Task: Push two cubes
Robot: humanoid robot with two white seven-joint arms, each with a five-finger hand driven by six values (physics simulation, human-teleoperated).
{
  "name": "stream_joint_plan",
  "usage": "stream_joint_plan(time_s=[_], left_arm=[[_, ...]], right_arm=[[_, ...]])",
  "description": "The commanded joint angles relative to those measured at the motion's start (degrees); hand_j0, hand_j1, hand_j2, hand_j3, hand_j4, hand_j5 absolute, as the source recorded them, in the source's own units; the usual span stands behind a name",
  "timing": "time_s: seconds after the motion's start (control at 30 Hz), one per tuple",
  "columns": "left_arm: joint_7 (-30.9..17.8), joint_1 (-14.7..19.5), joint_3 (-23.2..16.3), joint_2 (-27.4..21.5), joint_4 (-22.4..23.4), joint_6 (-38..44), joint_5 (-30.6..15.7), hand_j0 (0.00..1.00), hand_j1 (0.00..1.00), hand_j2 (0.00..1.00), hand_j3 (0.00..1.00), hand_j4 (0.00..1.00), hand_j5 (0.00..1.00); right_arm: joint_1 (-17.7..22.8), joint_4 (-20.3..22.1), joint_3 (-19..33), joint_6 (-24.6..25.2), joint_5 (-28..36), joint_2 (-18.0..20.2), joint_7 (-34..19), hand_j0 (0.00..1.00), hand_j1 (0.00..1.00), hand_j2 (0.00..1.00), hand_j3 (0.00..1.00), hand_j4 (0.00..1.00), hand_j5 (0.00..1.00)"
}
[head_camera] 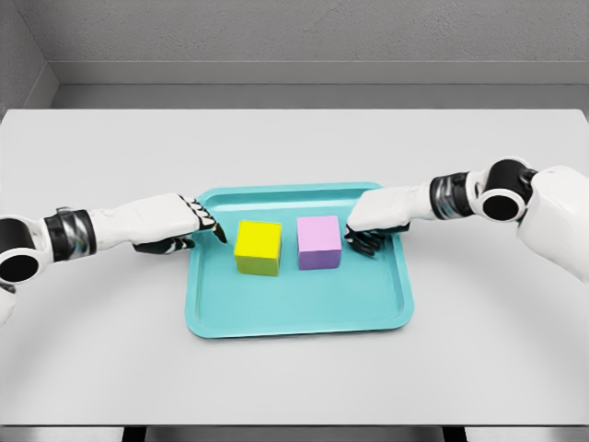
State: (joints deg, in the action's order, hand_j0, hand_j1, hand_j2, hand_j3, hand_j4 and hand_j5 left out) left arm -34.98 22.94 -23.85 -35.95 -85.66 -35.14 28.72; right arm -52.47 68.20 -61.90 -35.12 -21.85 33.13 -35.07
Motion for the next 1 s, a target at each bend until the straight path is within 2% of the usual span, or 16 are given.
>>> stream_joint_plan(time_s=[0.0, 0.1, 0.37, 0.97], left_arm=[[-0.02, -0.09, -0.06, -0.52, -1.53, 0.14, -1.39, 0.68, 0.68, 0.68, 0.68, 0.68, 0.68], [-0.02, 0.09, -1.73, -0.43, -1.79, 0.14, -1.48, 0.68, 0.68, 0.68, 0.68, 0.68, 0.68], [-0.02, 0.44, -2.87, -0.08, -1.79, 0.14, -1.48, 0.68, 0.68, 0.68, 0.68, 0.68, 0.68], [-0.02, 0.53, -3.04, 0.89, -1.79, 0.14, -1.48, 0.68, 0.68, 0.68, 0.68, 0.68, 0.68]], right_arm=[[0.0, -1.23, -0.06, 0.12, -0.47, -0.7, 0.07, 0.11, 0.11, 0.11, 0.11, 0.11, 0.11], [-0.26, -1.49, -0.06, 0.12, -0.56, -1.05, 0.07, 0.11, 0.11, 0.11, 0.11, 0.11, 0.11], [-0.7, -3.95, -0.06, 0.12, -0.65, -2.02, 0.07, 0.11, 0.11, 0.11, 0.11, 0.11, 0.11], [-0.79, -3.16, -0.67, 0.12, -0.65, -3.86, 0.07, 0.11, 0.11, 0.11, 0.11, 0.11, 0.11]])
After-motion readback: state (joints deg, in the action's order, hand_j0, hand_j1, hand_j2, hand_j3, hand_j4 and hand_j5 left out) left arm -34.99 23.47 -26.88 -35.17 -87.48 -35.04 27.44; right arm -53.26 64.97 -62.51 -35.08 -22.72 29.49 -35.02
